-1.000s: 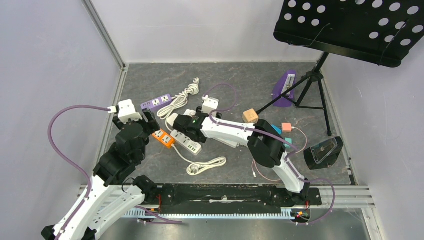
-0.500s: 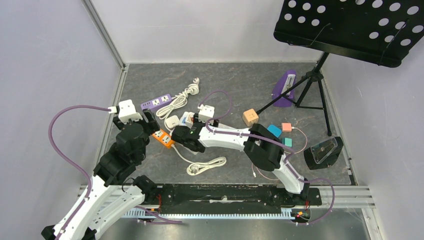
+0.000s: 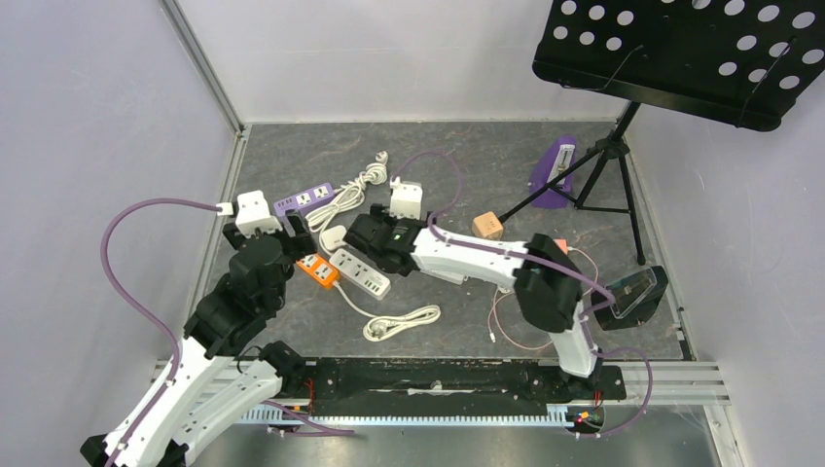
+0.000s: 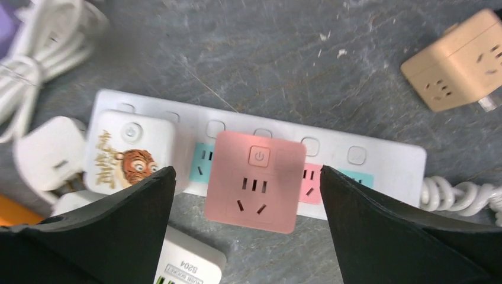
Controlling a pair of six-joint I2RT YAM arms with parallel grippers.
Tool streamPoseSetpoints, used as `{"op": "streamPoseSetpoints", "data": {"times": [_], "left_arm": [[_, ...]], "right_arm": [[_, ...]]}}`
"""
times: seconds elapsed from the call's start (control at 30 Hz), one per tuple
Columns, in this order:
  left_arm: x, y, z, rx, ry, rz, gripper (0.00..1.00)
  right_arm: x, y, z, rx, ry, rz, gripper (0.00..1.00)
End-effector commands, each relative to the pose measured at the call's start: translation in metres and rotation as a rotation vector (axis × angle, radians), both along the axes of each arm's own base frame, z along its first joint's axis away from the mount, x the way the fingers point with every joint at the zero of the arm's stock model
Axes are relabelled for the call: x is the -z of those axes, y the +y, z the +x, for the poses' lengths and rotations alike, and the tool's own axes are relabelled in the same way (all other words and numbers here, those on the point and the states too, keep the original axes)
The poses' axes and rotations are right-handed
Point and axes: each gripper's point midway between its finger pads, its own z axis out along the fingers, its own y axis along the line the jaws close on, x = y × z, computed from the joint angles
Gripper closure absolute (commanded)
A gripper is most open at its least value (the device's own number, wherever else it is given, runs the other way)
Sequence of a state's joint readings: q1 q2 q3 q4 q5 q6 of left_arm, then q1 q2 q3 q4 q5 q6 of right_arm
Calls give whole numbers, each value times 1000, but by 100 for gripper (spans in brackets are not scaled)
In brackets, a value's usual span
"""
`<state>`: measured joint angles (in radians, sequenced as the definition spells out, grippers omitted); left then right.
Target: Insert the plug
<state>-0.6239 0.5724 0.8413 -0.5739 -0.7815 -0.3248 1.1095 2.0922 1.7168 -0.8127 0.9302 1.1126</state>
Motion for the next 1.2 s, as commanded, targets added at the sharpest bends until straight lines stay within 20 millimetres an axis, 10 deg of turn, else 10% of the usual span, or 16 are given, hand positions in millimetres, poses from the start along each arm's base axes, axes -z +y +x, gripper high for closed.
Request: {"op": "streamPoseSetpoints", "data": {"times": [0.0,0.57,1.17], "left_arm": [[-14,-12,2,50,-19,-67,13],[51,-149,-13,694,294,-212,19],[61,-161,11,644,276,-268,20]], "right_arm": [[-64,-4,4,-71,-62,107,6],[-44,-169,-5,-311,-9,-116,6],[37,-186,76,-538,225,-269,2]]}}
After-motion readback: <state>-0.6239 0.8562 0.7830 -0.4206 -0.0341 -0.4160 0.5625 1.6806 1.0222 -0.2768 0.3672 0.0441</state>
